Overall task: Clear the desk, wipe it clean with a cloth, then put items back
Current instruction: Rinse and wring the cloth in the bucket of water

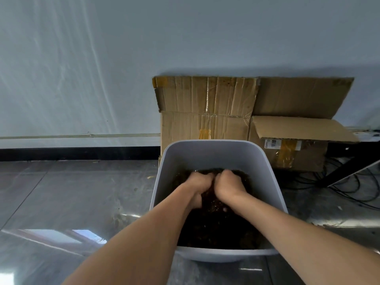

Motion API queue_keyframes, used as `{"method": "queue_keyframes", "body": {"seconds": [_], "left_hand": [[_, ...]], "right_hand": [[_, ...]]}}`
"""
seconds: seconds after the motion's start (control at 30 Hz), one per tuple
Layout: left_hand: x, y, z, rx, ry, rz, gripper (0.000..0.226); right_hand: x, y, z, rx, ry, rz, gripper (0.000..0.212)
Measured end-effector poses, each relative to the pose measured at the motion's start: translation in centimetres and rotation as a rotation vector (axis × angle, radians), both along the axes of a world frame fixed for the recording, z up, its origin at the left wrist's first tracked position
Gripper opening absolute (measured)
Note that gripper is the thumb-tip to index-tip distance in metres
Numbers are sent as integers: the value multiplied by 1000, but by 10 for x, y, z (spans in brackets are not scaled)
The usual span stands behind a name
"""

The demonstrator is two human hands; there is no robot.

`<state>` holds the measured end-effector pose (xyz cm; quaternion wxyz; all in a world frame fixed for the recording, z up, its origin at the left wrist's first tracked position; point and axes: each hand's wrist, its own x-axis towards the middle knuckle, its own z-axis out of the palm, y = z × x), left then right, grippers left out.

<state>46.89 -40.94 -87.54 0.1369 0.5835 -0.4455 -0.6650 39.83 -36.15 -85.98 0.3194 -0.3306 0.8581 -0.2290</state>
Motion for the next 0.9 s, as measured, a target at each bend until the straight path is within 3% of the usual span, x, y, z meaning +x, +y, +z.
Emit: {"method": "queue_keyframes", "body": {"seconds": [0.1,0.23,0.37,0.43,0.57,0.67,0.77,0.9], "left_hand": [[2,5,19,-38,44,-56,33],[10,1,30,-121,24,-60,61],[11,6,30,-227,2,-24,60],[11,3,23,-117,-6,40,71],[19,1,22,237,44,62,65],[21,3,26,371,189,51,53],[13,-1,16,277,175,113,22],[10,-1,-11,-380,-302,-187,25]], "right_hand": [[-18,5,6,-34,-88,-41,26],[-27,9,39,-23,-428,-1,31],[-31,11,48,1,-219,93,31],[-29,9,50,-89,-223,50,24],[-21,2,61,-284,-724,-148,17],[-21,2,58,-328,-859,-242,14],[-27,5,37,-245,-514,-71,9],[-27,9,8,10,116,263,20]]}}
